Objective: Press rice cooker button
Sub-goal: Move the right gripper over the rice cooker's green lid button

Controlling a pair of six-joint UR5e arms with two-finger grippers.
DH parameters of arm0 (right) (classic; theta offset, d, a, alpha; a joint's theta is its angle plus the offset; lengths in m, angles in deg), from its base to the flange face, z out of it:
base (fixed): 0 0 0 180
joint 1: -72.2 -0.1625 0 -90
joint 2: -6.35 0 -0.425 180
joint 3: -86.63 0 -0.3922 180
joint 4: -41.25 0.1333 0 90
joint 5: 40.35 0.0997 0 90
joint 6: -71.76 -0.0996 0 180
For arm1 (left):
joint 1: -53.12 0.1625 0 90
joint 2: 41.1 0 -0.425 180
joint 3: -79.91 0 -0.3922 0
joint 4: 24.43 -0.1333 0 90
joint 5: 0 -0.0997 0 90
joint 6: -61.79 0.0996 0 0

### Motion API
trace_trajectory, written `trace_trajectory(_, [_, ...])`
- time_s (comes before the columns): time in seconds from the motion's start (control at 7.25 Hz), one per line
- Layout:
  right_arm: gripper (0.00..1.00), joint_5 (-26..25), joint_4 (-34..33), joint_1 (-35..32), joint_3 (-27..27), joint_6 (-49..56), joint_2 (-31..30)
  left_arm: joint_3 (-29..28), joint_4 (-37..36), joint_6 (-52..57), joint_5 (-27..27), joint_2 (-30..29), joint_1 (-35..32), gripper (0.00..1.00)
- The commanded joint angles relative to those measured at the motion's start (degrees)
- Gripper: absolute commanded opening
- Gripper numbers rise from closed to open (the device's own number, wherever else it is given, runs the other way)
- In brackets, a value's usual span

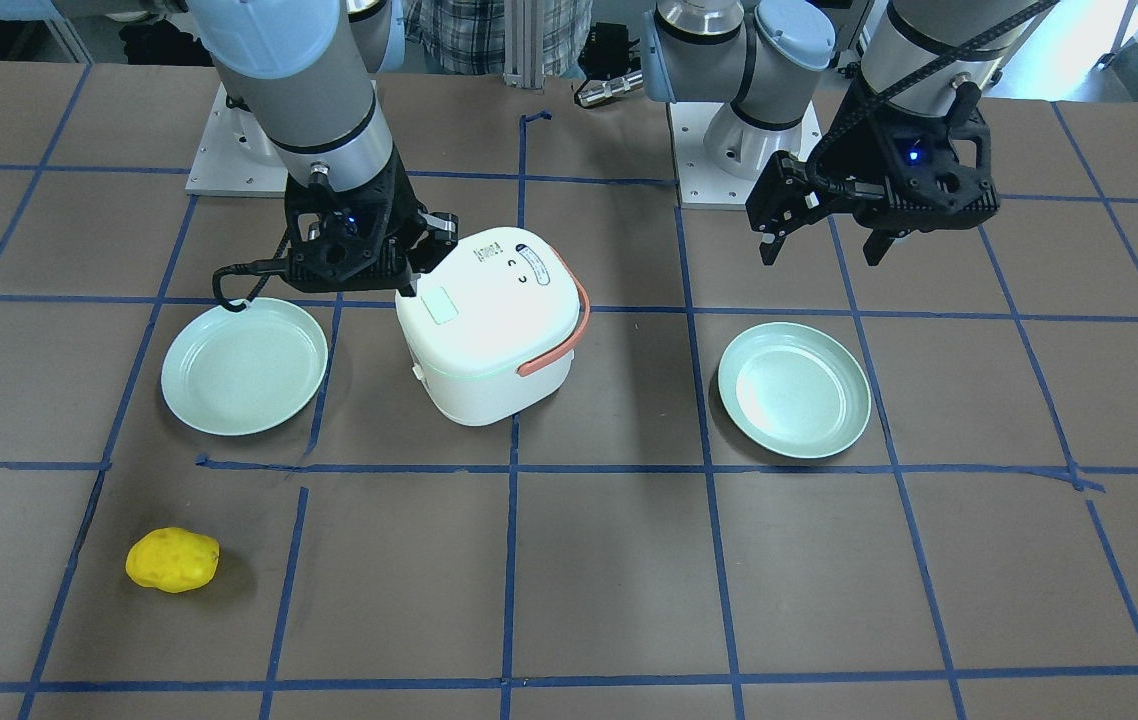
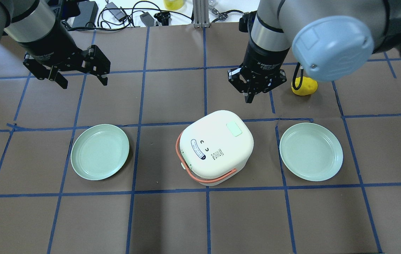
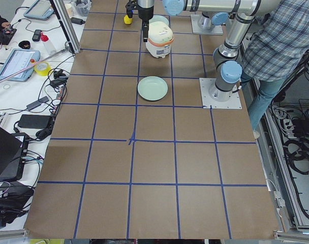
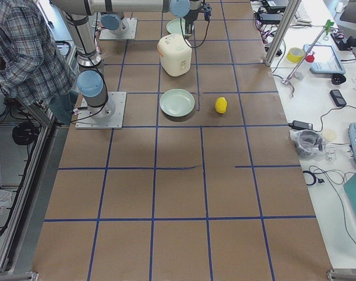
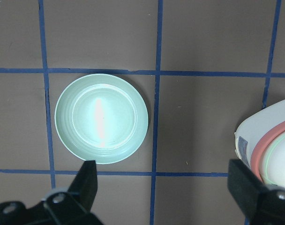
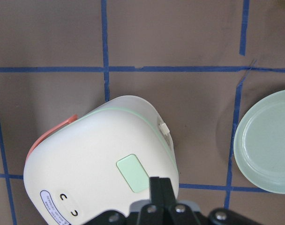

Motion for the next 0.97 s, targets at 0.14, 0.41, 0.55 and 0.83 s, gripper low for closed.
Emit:
trace_trajectory(0.14, [0.00,0.10,-3.21,-1.22,-4.77,-0.80,0.35,0.00,0.00,-0.07,0.00,0.00,0.00,1.00])
trace_trajectory(0.41, [0.00,0.10,-4.01,-1.22,-6.10,-1.06,0.87,0.00,0.00,0.02,0.00,0.00,0.00,1.00])
trace_trajectory(0.55, [0.00,0.10,-4.02,-1.31,-6.10,-1.06,1.05,0.00,0.00,0.02,0.00,0.00,0.00,1.00])
trace_trajectory(0.83, [0.00,0.10,-4.02,-1.31,-6.45,-1.06,1.40,0.00,0.00,0.02,0.00,0.00,0.00,1.00])
